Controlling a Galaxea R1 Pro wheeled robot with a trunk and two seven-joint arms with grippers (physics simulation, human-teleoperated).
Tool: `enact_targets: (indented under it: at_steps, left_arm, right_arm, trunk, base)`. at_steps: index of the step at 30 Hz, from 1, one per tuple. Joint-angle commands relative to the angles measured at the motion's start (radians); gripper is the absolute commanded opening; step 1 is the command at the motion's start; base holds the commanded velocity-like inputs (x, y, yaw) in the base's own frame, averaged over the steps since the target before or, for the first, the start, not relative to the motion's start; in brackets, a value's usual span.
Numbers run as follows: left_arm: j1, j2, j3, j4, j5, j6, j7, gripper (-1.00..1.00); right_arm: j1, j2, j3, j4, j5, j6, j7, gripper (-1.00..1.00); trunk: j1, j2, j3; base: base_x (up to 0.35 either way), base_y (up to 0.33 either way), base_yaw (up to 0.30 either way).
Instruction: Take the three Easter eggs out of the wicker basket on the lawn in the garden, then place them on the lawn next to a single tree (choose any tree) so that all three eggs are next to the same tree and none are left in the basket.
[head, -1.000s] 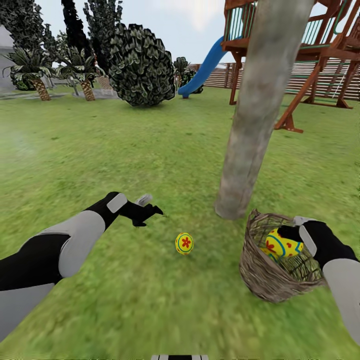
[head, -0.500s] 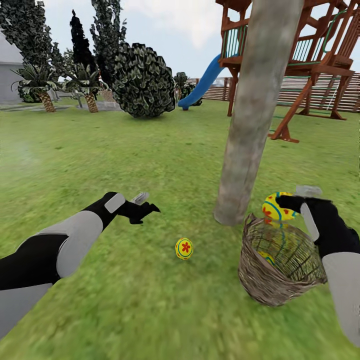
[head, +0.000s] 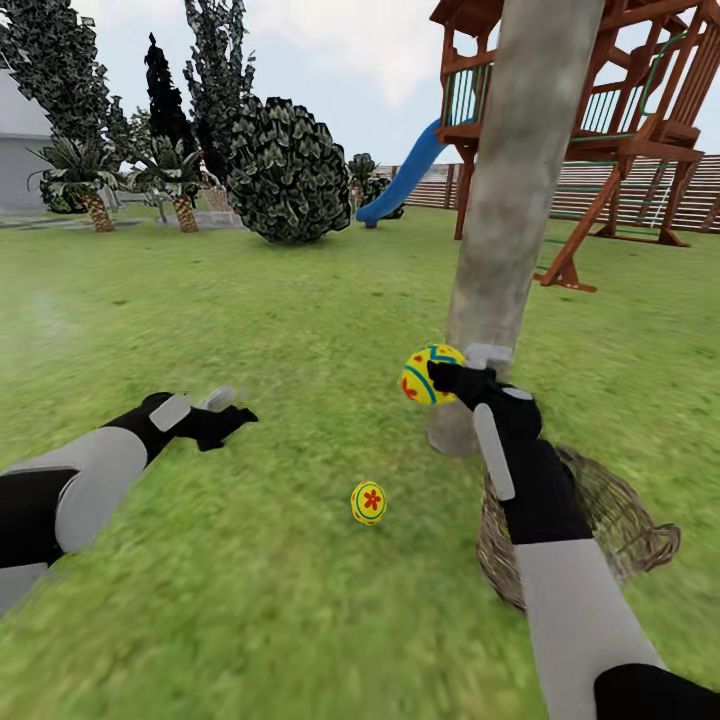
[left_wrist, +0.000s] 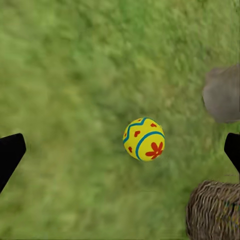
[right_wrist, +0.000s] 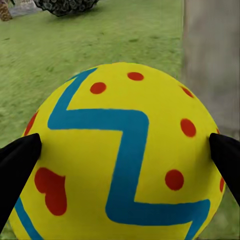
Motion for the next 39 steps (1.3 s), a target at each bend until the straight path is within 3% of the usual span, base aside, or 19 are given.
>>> enact_targets:
  at_steps: [1,4,6,9,13,14,15,18,19,22,23,24,27,28,31,33,39]
  left_arm:
    - [0.000,0.027,0.004,-0.001,0.002,0.005,-0.003,1.00]
    - [0.000,0.055,0.004,-0.001,0.003,0.005,-0.005,1.00]
    - [0.000,0.058,0.004,-0.001,0.003,0.005,-0.005,1.00]
    - [0.000,0.059,0.004,0.002,0.001,0.005,-0.005,1.00]
    - [0.000,0.057,0.004,0.021,0.000,0.004,-0.004,1.00]
    - [0.000,0.055,0.004,0.022,0.001,0.004,-0.005,1.00]
    - [0.011,0.053,0.004,0.023,0.001,0.003,-0.010,1.00]
    - [0.100,0.051,0.004,0.023,-0.002,-0.080,-0.136,1.00]
    - [0.142,0.051,0.004,0.023,-0.002,-0.154,-0.222,1.00]
    - [0.214,0.054,0.003,0.023,-0.012,-0.200,-0.415,1.00]
    - [0.237,0.058,0.003,0.023,-0.039,-0.214,-0.492,1.00]
    - [0.277,0.067,0.004,0.024,-0.094,-0.264,-0.606,1.00]
    - [0.345,0.085,0.003,0.024,-0.147,-0.366,-0.801,1.00]
    - [0.361,0.090,0.004,0.024,-0.155,-0.382,-0.840,1.00]
    - [0.378,0.107,0.003,0.024,-0.159,-0.392,-0.863,1.00]
    - [0.383,0.111,0.003,0.024,-0.160,-0.393,-0.867,1.00]
    - [0.385,0.112,0.003,0.024,-0.160,-0.393,-0.868,1.00]
  right_arm:
    - [0.024,0.003,0.021,-0.001,-0.009,-0.009,-0.007,-1.00]
    - [0.078,0.006,0.044,0.007,-0.015,-0.069,-0.005,-1.00]
    - [0.107,0.006,0.048,0.044,-0.014,-0.101,-0.004,-1.00]
    - [0.143,0.006,0.052,0.090,-0.012,-0.212,-0.005,-1.00]
    - [0.226,0.000,0.148,0.104,0.002,-0.367,-0.009,-1.00]
    - [0.246,0.001,0.199,0.130,0.035,-0.417,-0.013,-1.00]
    - [0.251,0.003,0.224,0.167,0.065,-0.430,-0.018,-1.00]
    - [0.256,0.006,0.249,0.258,0.114,-0.474,-0.064,-1.00]
    - [0.256,0.007,0.250,0.322,0.120,-0.525,-0.097,-1.00]
    - [0.255,0.009,0.250,0.415,0.121,-0.591,-0.177,-1.00]
    - [0.255,0.009,0.250,0.433,0.120,-0.599,-0.192,-1.00]
    - [0.254,0.010,0.250,0.464,0.119,-0.604,-0.202,-1.00]
    - [0.253,0.019,0.246,0.495,0.114,-0.608,-0.209,-1.00]
    - [0.253,0.021,0.222,0.506,0.099,-0.610,-0.220,-1.00]
    - [0.251,0.022,0.150,0.536,0.071,-0.646,-0.261,-1.00]
    - [0.244,0.022,0.128,0.593,0.062,-0.663,-0.270,-1.00]
    - [0.151,0.017,0.114,0.798,0.058,-0.693,-0.274,-1.00]
  trunk:
    - [0.000,0.000,-0.001]
    - [0.000,0.000,-0.001]
    - [0.000,0.000,-0.001]
    - [0.000,0.000,-0.001]
    - [0.000,0.000,-0.001]
    - [0.000,0.000,-0.001]
    - [0.000,0.000,-0.001]
    - [0.000,0.000,-0.001]
    - [0.000,0.000,-0.001]
    - [0.000,0.000,-0.001]
    - [0.000,0.000,-0.001]
    - [0.000,0.000,-0.001]
    - [0.000,0.000,-0.001]
    - [0.000,0.000,-0.001]
    - [0.000,0.000,-0.001]
    - [0.000,0.000,-0.001]
    - [0.000,0.000,-0.001]
  base:
    - [0.000,0.173,0.000]
    - [0.000,0.263,0.000]
    - [0.000,0.295,0.000]
    - [0.000,0.301,0.000]
    - [0.059,0.284,0.000]
    - [0.237,0.212,0.000]
    - [0.271,0.188,0.000]
    - [0.310,0.084,0.000]
    - [0.327,0.012,0.000]
    - [0.316,0.004,0.000]
    - [0.262,0.001,0.000]
    - [0.129,0.000,0.000]
    - [0.043,0.000,0.000]
    - [0.009,0.000,0.000]
    - [0.003,0.000,0.000]
    - [0.000,0.000,0.000]
    - [0.000,0.000,0.000]
